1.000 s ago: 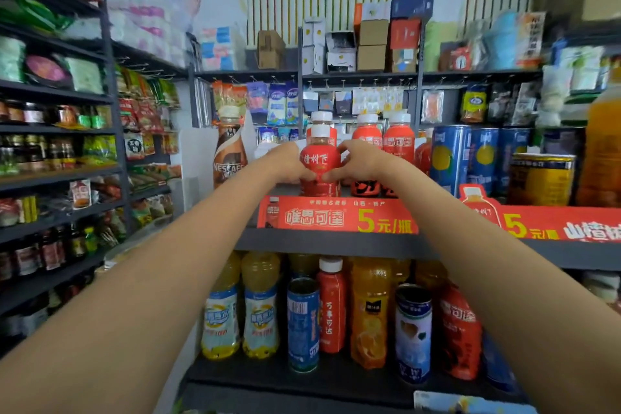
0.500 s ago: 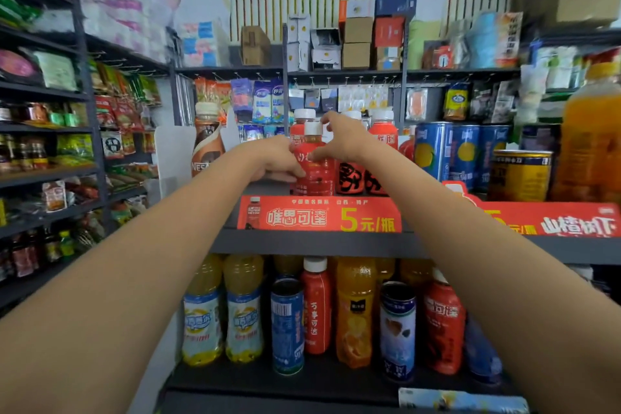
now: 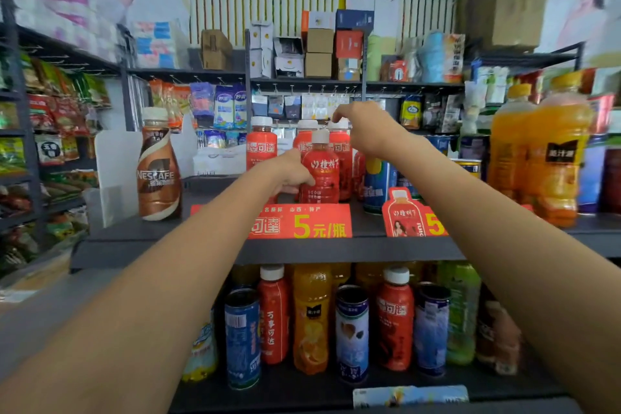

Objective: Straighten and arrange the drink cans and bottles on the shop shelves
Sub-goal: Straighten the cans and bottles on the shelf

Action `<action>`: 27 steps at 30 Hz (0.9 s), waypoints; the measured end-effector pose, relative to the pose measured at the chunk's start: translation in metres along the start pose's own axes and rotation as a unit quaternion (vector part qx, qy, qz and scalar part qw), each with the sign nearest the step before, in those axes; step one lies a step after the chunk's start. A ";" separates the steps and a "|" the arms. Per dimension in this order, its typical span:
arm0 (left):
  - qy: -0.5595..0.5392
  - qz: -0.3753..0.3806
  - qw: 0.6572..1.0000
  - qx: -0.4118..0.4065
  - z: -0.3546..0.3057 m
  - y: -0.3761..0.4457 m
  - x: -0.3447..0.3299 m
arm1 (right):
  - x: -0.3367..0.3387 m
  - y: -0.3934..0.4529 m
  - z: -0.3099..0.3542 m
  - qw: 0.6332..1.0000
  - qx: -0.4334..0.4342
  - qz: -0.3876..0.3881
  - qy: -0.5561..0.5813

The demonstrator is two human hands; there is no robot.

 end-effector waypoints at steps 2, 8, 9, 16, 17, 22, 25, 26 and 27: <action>0.004 -0.007 1.000 -0.001 -0.001 0.004 -0.001 | -0.001 -0.001 -0.013 1.000 -0.020 -0.002 -0.012; -0.009 -0.012 1.000 -0.008 -0.004 0.010 -0.005 | -0.015 -0.004 -0.039 0.994 -0.083 0.068 0.029; -0.013 -0.009 1.000 -0.009 -0.006 0.012 -0.006 | -0.018 -0.004 -0.041 0.992 -0.085 0.083 0.032; -0.013 -0.024 0.999 -0.022 -0.018 0.020 -0.024 | -0.009 -0.011 -0.053 0.992 -0.069 0.039 0.096; -0.002 -0.028 0.999 -0.023 -0.020 0.023 -0.026 | -0.006 -0.012 -0.055 0.993 -0.071 0.023 0.087; 0.018 -0.028 0.999 -0.015 -0.026 0.033 -0.036 | 0.016 -0.016 -0.073 0.993 -0.095 -0.042 0.062; 0.037 -0.020 0.999 -0.016 -0.027 0.039 -0.044 | 0.016 -0.013 -0.090 0.992 -0.110 -0.020 0.064; 0.037 -0.016 0.999 -0.018 -0.029 0.040 -0.047 | 0.012 -0.011 -0.094 0.992 -0.115 0.002 0.060; 0.037 -0.012 0.999 -0.021 -0.030 0.042 -0.049 | 0.006 -0.009 -0.098 0.991 -0.121 0.027 0.057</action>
Point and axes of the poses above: each hand's wrist, its own y-axis towards the middle knuckle, its own x-axis out of the back of the hand, z = x × y, the point moved 2 cm from there along y, towards the middle knuckle, and after that the axes turned 12 degrees about z, right-handed, at the moved point
